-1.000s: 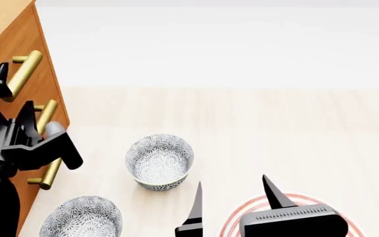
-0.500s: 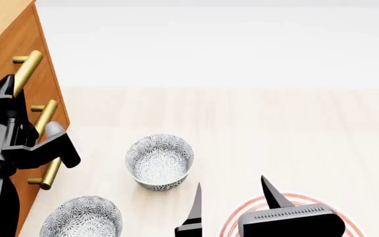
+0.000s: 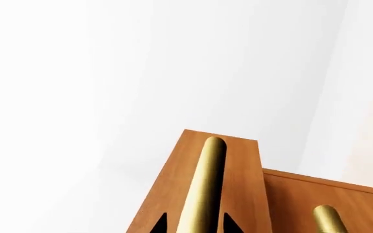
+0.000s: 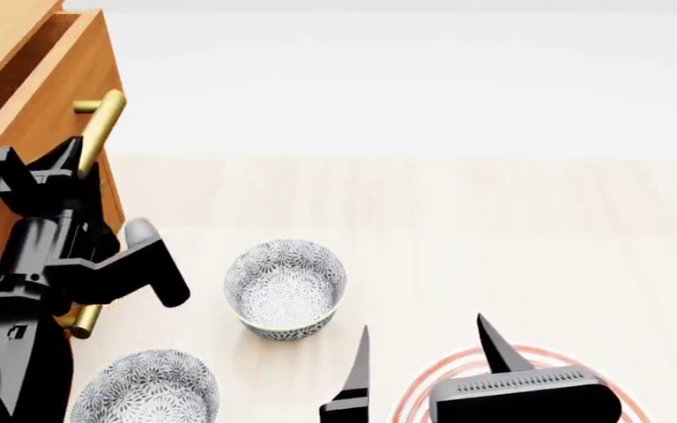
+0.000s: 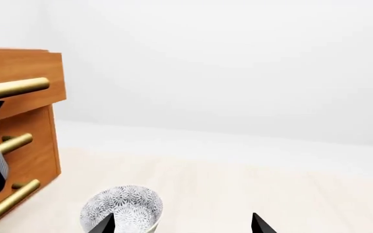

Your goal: Open the top drawer of the cabinet.

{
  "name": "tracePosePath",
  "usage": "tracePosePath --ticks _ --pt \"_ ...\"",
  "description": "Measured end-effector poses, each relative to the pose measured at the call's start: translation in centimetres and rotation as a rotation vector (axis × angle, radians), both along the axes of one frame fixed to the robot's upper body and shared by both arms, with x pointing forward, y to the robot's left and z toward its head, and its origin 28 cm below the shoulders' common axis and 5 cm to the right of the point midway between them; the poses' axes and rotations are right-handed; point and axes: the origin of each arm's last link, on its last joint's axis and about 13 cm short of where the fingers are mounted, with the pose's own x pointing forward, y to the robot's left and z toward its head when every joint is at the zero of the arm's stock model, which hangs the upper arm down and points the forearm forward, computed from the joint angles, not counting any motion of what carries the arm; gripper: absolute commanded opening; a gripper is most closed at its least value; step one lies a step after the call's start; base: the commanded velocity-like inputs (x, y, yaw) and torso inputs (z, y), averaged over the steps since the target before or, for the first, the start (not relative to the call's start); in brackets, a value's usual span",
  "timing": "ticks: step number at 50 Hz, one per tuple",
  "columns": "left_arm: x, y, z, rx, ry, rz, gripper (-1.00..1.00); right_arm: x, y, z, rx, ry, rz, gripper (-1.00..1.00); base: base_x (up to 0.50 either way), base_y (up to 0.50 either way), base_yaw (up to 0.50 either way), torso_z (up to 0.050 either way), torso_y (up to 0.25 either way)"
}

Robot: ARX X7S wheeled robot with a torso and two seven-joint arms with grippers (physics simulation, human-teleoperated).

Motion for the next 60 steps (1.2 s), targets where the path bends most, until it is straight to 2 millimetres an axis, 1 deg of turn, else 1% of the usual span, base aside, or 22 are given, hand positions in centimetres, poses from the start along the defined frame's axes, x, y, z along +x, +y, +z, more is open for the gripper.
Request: tracePosePath --ticks 15,29,30,37,50,60 --pt "-0.4 -2.0 0.2 0.002 0.007 -0.062 -1.00 0.1 -0.2 -0.2 -0.025 -0.008 -0.028 1.00 -0.01 0.00 0.00 0.000 0.002" --pt "-0.5 -2.6 0.3 0.008 0.014 -0.075 -1.00 0.0 -0.5 -0.4 -0.032 -0.011 -0.041 1.00 -0.01 0.00 0.00 0.000 0.003" --pt "-0.5 -2.6 0.3 0.007 0.011 -0.075 1.00 0.0 -0.5 -0.4 -0.032 -0.011 -0.042 1.00 0.00 0.00 0.00 0.000 0.000" --pt "-0.7 -3.2 0.5 0.016 -0.033 -0.083 1.00 0.0 -0.6 -0.4 -0.033 -0.010 -0.045 1.00 0.00 0.00 0.00 0.000 0.000" --pt "-0.9 -3.9 0.7 0.021 -0.062 -0.097 1.00 0.1 -0.6 -0.4 -0.032 -0.010 -0.046 1.00 0.00 0.00 0.00 0.000 0.000" --pt "-1.6 -5.7 1.1 0.012 -0.063 -0.142 1.00 0.1 -0.8 -0.5 -0.029 -0.010 -0.054 1.00 0.00 0.00 0.00 0.000 0.000"
